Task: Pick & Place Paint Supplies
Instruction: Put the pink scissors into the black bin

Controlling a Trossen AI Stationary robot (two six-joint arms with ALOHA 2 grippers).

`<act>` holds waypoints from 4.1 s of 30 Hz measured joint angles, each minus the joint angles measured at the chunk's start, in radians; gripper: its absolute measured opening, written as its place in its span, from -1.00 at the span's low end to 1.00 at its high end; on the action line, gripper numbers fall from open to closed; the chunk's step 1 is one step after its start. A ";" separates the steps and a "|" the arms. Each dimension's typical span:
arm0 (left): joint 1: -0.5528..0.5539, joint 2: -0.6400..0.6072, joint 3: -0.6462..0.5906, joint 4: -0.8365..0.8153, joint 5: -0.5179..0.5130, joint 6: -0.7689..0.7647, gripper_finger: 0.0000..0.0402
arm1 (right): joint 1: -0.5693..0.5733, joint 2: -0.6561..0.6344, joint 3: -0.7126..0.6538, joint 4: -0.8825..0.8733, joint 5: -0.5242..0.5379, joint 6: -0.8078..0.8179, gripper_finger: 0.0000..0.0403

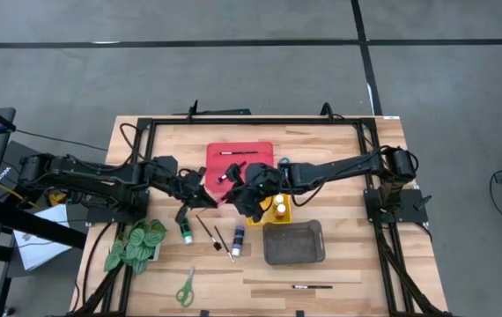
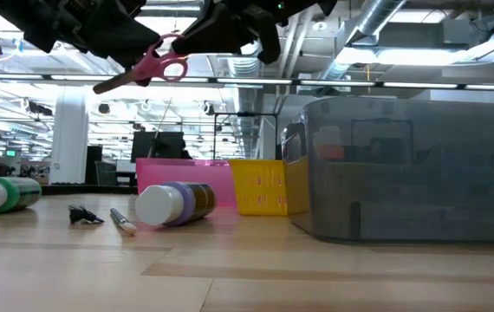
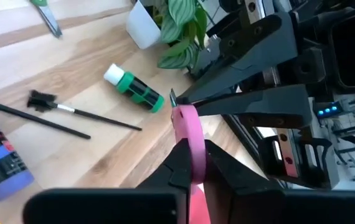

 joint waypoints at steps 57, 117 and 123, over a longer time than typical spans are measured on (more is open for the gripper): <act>0.025 -0.205 0.002 0.219 -0.542 0.420 -0.53 | -0.009 -0.312 -0.156 -0.148 0.245 0.657 -0.93; 0.157 -0.204 0.001 0.192 -0.552 0.391 -0.53 | 0.703 -0.573 -0.912 0.059 0.633 2.185 -0.93; 0.157 -0.204 0.001 0.191 -0.551 0.391 -0.53 | 0.691 -0.573 -0.912 0.044 0.604 2.186 -0.88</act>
